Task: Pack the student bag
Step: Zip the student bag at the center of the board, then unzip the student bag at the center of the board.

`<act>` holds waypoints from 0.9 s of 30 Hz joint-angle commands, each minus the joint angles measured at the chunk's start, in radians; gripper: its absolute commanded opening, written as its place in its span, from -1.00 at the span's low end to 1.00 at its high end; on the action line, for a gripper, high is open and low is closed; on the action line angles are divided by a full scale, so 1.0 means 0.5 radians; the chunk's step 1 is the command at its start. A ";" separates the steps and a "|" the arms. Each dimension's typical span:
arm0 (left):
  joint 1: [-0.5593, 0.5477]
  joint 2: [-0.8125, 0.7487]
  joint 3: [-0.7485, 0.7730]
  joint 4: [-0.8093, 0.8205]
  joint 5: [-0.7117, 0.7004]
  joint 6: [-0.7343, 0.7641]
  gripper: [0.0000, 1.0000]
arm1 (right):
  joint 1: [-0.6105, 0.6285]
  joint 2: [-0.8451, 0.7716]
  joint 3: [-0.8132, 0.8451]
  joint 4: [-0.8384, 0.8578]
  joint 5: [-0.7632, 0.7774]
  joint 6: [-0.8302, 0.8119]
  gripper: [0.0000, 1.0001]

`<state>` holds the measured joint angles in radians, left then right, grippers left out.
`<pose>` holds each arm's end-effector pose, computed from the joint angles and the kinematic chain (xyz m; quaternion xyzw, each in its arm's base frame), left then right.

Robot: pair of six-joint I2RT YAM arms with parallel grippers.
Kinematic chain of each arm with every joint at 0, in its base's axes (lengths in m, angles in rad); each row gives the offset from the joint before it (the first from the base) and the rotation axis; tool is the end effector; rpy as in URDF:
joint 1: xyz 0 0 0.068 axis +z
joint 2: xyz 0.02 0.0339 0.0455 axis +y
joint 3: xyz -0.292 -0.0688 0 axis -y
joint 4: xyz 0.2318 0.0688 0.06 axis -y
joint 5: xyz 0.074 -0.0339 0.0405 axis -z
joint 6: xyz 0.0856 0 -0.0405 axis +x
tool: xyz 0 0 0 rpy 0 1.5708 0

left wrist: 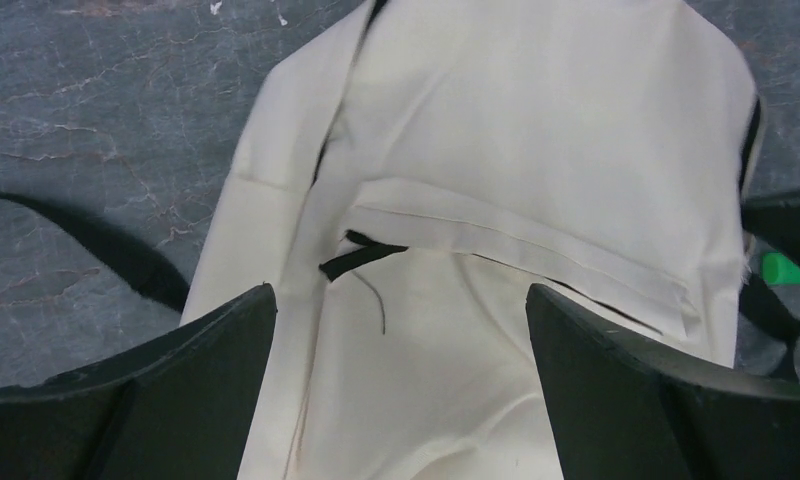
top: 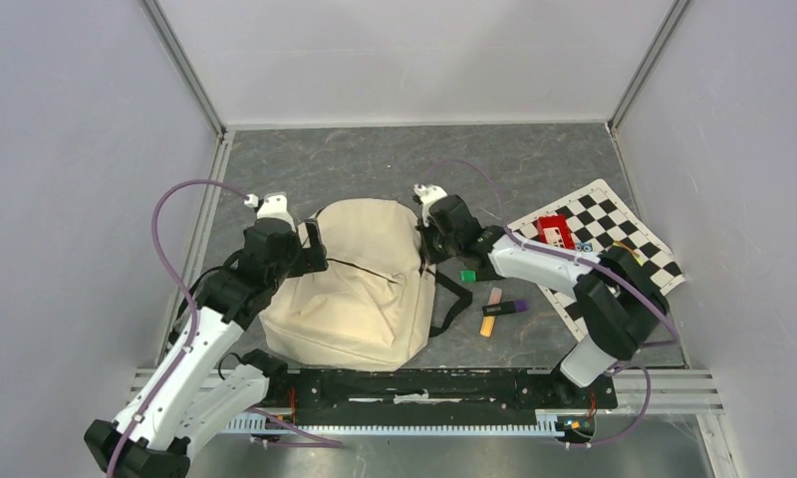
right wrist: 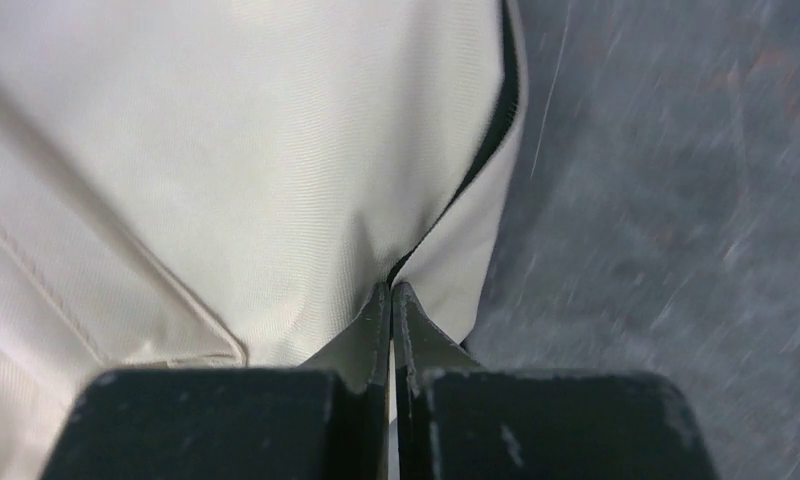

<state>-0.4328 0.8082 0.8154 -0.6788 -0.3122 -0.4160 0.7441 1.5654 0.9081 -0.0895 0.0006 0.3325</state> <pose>0.1666 -0.0480 0.2896 -0.0601 0.8902 -0.0492 0.4489 0.2617 0.2409 0.2030 -0.1871 0.8970 0.2051 0.3440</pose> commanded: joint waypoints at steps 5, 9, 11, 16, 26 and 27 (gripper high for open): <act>0.013 -0.252 -0.129 0.003 0.319 -0.231 0.99 | -0.144 0.611 0.959 0.066 0.301 -0.395 -1.00; 0.013 -0.377 -0.198 -0.012 0.413 -0.419 0.99 | -0.201 0.947 1.516 -0.143 0.181 -0.467 -1.00; 0.015 -0.428 -0.231 -0.019 0.432 -0.488 0.99 | -0.206 1.004 1.685 -0.231 0.134 -0.485 -0.89; 0.016 -0.442 -0.274 -0.034 0.382 -0.537 0.99 | -0.207 0.773 1.501 -0.213 0.071 -0.475 0.12; 0.286 0.043 -0.176 0.220 0.245 -0.252 0.99 | -0.007 0.030 0.759 -0.090 -0.077 -0.224 0.42; 0.393 0.123 -0.153 0.224 0.313 -0.228 0.99 | 0.062 -0.032 0.715 -0.075 -0.040 -0.207 0.42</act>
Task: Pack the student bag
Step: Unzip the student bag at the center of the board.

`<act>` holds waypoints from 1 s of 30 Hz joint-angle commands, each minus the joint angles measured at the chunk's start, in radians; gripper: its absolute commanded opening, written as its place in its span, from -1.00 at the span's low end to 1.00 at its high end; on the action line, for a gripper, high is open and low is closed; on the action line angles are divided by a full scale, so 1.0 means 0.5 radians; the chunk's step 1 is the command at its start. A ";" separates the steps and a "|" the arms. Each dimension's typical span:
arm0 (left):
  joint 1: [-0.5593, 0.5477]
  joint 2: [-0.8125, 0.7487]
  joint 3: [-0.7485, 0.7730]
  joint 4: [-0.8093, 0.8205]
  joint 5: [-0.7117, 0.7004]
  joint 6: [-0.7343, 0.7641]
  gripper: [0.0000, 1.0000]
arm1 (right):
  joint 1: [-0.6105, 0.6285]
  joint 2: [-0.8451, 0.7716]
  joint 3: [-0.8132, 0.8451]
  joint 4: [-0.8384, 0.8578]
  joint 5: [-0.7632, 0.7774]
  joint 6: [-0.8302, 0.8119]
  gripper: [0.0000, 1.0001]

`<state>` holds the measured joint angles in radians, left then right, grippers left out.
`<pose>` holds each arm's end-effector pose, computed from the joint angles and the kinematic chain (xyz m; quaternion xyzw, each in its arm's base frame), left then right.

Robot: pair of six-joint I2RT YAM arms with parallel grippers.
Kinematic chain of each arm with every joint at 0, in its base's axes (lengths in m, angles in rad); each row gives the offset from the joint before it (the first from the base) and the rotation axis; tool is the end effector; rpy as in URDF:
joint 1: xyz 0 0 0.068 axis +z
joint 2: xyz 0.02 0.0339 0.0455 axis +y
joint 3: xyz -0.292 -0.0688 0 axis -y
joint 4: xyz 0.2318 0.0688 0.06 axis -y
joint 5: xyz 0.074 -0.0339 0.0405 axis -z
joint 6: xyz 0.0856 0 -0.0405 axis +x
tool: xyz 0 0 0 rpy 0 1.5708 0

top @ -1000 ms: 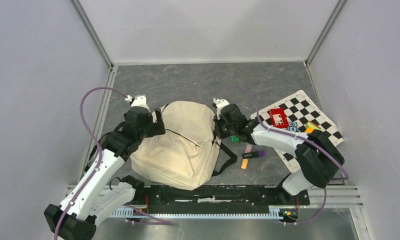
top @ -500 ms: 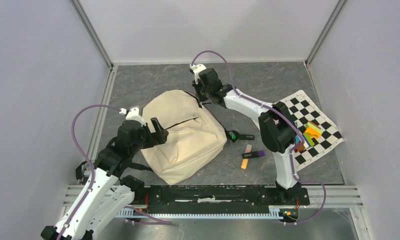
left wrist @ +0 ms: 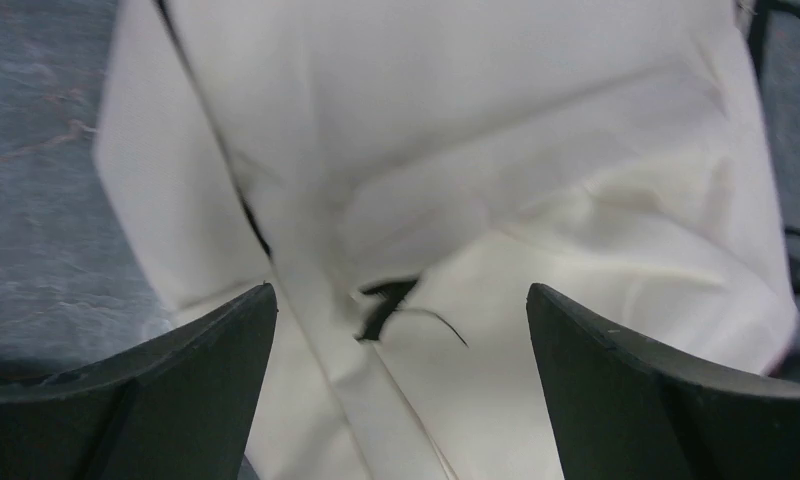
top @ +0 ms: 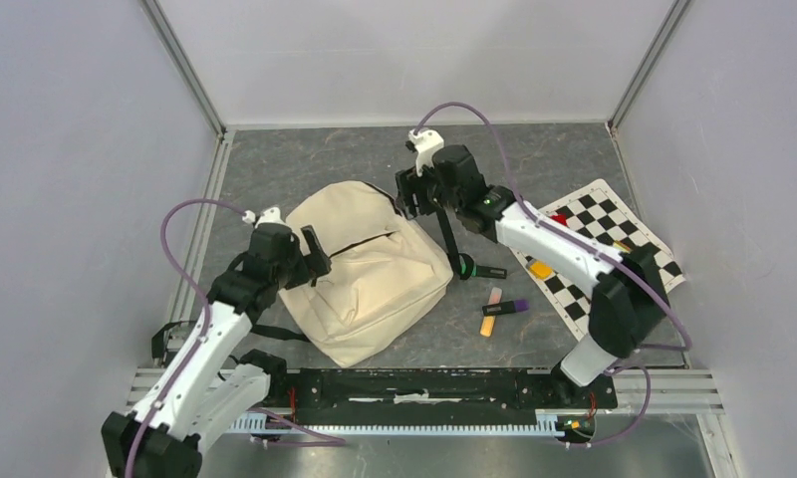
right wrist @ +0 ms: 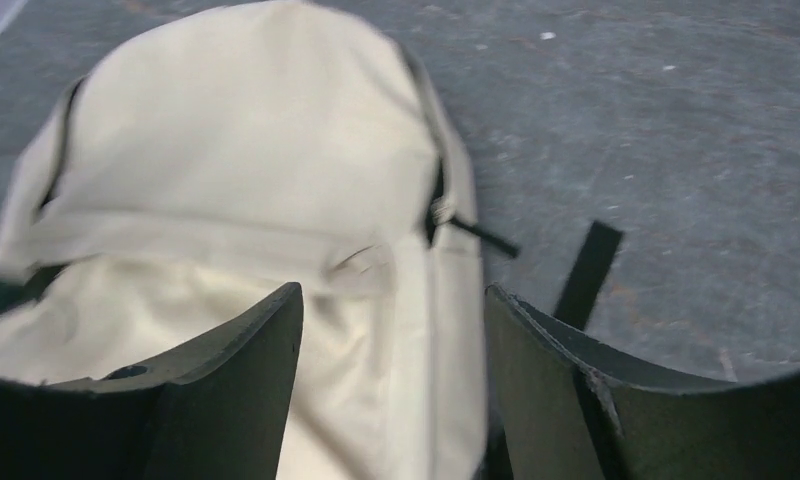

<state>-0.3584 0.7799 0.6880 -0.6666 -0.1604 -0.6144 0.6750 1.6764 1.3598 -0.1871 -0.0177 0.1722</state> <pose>0.1582 -0.0446 0.2483 -0.1483 0.9042 -0.1190 0.3825 0.3344 0.2696 0.3117 -0.2185 0.8328 0.2160 0.4605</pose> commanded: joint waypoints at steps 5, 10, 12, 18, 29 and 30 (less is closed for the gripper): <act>0.625 0.337 0.128 0.283 0.196 0.263 0.99 | 0.592 -0.395 -0.318 0.183 0.267 0.228 0.42; 1.022 0.500 0.098 0.355 0.451 0.277 0.99 | 0.937 -0.282 -0.227 0.177 0.484 0.243 0.41; 1.086 0.589 0.126 0.359 0.550 0.295 0.99 | 1.056 -0.155 -0.113 0.107 0.552 0.225 0.41; 1.168 0.783 0.135 0.429 0.743 0.271 0.99 | 1.271 0.301 0.342 -0.124 0.694 0.196 0.40; 1.192 0.897 0.113 0.450 0.940 0.266 0.48 | 1.332 0.881 0.883 -0.424 1.137 0.093 0.35; 1.192 0.902 0.114 0.450 0.946 0.266 0.39 | 1.331 0.892 0.885 -0.415 1.162 0.080 0.35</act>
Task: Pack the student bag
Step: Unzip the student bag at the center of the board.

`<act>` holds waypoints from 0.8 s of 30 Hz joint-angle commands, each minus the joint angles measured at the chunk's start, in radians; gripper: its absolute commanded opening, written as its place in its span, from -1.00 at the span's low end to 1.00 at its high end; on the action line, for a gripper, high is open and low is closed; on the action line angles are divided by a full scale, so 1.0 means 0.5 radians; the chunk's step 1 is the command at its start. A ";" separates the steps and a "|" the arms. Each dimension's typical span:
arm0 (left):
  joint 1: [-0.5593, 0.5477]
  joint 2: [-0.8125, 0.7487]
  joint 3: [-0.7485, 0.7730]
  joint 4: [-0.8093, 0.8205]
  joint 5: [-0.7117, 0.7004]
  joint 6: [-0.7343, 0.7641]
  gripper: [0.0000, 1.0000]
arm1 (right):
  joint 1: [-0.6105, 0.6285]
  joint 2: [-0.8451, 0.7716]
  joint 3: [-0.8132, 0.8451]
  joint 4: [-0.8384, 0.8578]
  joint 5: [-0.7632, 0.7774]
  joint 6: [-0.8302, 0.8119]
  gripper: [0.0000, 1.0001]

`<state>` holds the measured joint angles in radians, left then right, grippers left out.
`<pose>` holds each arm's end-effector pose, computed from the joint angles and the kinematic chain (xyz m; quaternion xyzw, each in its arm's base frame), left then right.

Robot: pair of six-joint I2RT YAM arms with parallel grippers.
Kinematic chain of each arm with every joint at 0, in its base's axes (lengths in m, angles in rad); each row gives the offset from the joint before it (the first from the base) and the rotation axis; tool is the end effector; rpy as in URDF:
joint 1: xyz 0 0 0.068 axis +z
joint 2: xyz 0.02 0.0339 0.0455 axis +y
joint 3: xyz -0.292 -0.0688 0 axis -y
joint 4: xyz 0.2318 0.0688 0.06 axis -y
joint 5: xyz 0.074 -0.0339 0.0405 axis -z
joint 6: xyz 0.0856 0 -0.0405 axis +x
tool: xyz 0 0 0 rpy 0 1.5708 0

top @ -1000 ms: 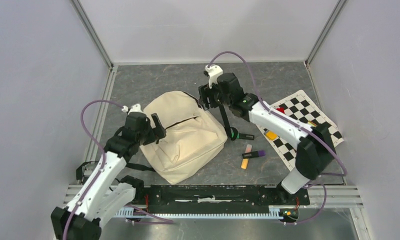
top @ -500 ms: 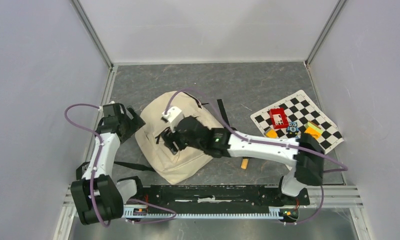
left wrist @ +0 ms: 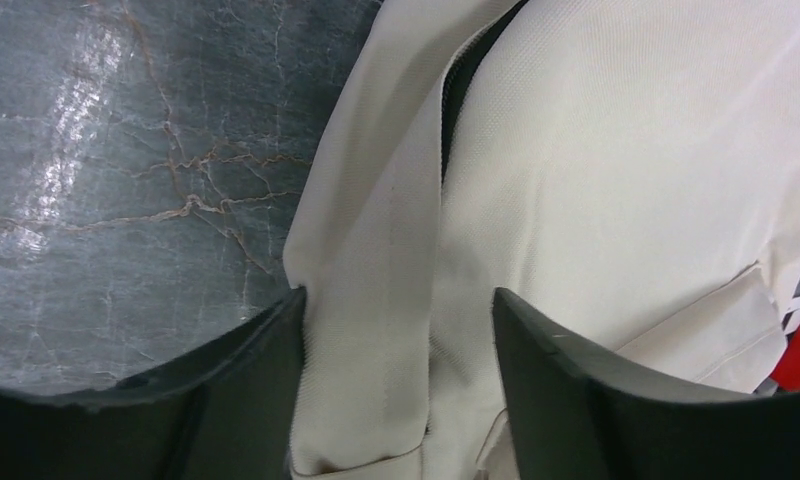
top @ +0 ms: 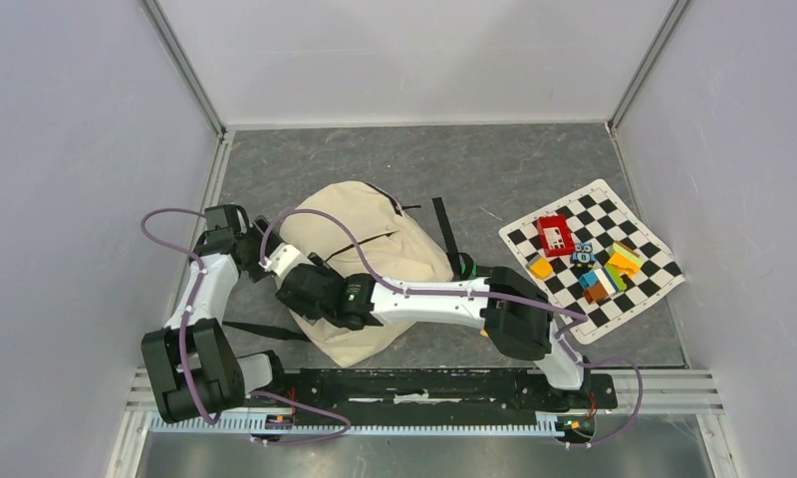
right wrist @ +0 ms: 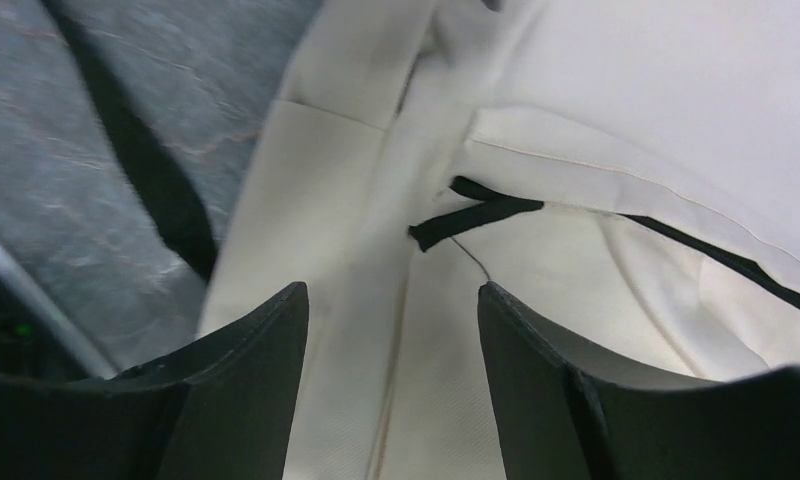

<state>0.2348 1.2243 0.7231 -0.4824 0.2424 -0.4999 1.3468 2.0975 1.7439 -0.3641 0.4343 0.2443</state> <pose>0.2382 0.0359 0.1986 -0.3086 0.8994 -0.1527 0.2695 0.1505 0.4983 0.2422 -0.3897 0.8040 0.1513 0.4229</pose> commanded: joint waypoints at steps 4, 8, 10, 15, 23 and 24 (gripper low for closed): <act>0.006 0.031 0.043 0.081 0.158 0.039 0.12 | -0.012 0.108 0.151 -0.025 0.368 -0.133 0.17; 0.005 0.044 0.042 0.084 0.171 0.039 0.02 | -0.012 0.170 0.209 -0.003 0.421 -0.183 0.11; 0.006 0.049 0.042 0.085 0.178 0.039 0.01 | -0.014 0.182 0.214 0.034 0.412 -0.200 0.13; 0.006 0.047 0.040 0.084 0.178 0.037 0.00 | -0.024 0.253 0.280 0.073 0.391 -0.223 0.18; 0.005 0.033 0.041 0.084 0.184 0.039 -0.01 | -0.058 0.309 0.320 0.058 0.423 -0.198 -0.12; 0.006 0.031 0.042 0.083 0.183 0.037 -0.02 | -0.057 0.291 0.303 0.059 0.441 -0.200 -0.21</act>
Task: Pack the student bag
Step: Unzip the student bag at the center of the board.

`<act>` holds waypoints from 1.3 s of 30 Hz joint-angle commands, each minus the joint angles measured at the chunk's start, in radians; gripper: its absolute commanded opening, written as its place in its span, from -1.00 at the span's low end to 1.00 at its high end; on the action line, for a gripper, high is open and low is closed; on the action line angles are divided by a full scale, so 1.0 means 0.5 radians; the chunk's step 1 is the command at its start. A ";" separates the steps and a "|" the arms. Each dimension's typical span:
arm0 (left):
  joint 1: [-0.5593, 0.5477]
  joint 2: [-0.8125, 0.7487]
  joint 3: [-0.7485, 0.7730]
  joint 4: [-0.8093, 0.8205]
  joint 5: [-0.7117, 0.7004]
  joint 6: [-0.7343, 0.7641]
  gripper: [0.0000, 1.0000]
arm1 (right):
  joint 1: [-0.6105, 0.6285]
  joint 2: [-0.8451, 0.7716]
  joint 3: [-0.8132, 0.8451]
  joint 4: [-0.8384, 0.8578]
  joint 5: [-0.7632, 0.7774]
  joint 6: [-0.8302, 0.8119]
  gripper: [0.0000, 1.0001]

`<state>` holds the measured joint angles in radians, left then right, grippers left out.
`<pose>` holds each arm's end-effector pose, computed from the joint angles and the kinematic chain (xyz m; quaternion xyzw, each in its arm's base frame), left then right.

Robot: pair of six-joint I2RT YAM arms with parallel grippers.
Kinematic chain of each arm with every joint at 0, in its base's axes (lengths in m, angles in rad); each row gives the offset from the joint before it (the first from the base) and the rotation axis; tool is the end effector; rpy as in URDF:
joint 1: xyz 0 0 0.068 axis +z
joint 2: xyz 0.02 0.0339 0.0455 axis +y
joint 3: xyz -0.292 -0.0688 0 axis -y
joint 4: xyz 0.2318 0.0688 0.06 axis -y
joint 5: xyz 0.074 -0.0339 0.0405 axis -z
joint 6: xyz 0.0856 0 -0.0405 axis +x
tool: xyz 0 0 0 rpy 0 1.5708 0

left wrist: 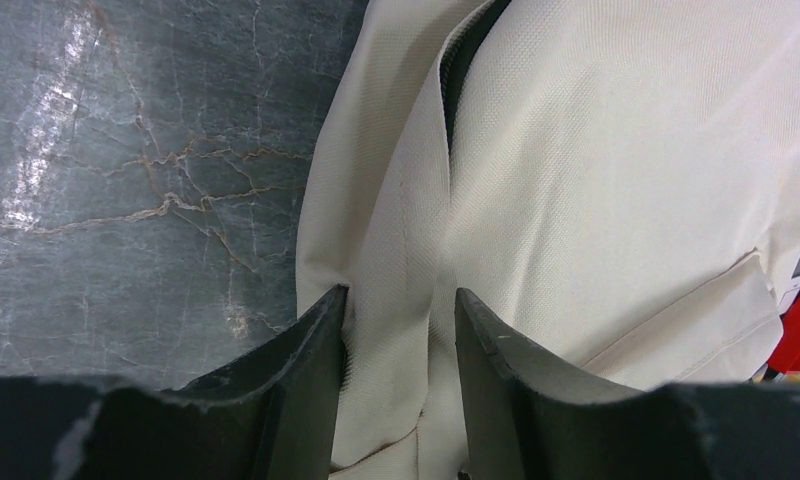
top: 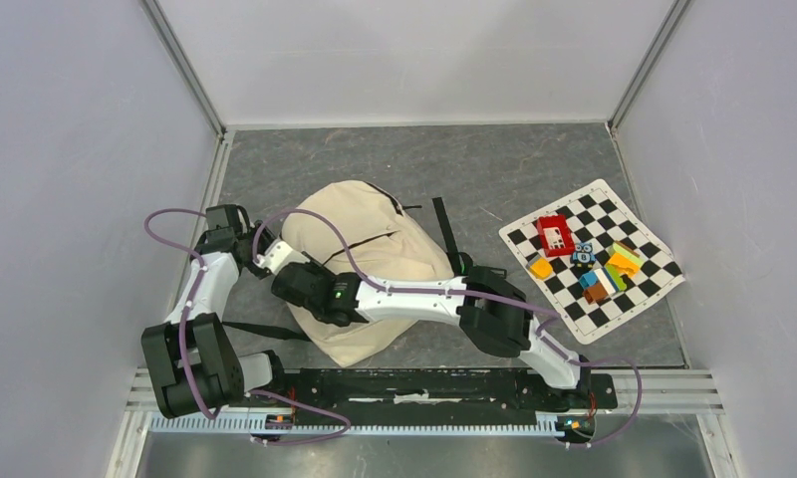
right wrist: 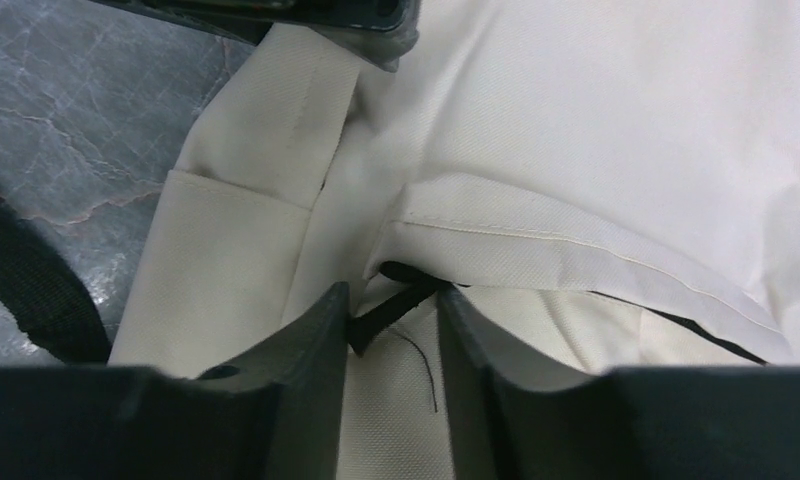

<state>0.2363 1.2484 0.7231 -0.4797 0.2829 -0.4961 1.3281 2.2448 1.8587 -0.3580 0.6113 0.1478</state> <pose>0.2407 0.0334 0.1943 -0.3037 0.9017 -0.1700 0.2565 0.1788 0.5178 0.2123 -0.3856 0.7929 0.0538 0.4688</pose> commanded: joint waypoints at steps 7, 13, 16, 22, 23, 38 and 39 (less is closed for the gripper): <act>0.003 -0.026 0.043 0.077 0.100 0.032 -0.05 | -0.079 -0.201 -0.117 0.186 -0.036 0.084 -0.49; 0.003 -0.028 0.046 0.076 0.094 0.033 -0.05 | -0.197 -0.260 -0.184 0.274 -0.301 0.200 -0.23; 0.003 -0.018 0.048 0.076 0.097 0.034 -0.05 | -0.256 -0.235 -0.183 0.269 -0.395 0.242 -0.23; 0.003 -0.022 0.049 0.076 0.099 0.033 -0.05 | -0.311 -0.237 -0.226 0.290 -0.492 0.294 -0.31; 0.003 -0.021 0.050 0.076 0.103 0.034 -0.05 | -0.317 -0.248 -0.236 0.311 -0.525 0.314 -0.30; 0.003 -0.022 0.049 0.076 0.109 0.033 -0.03 | -0.373 -0.276 -0.292 0.378 -0.702 0.438 -0.38; 0.006 -0.021 0.049 0.076 0.110 0.033 -0.03 | -0.378 -0.282 -0.307 0.383 -0.717 0.445 -0.43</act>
<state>0.2363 1.2484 0.7231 -0.4541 0.2947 -0.4961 1.1633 2.1555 1.7271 -0.2131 0.2588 0.3462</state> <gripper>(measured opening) 0.483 0.331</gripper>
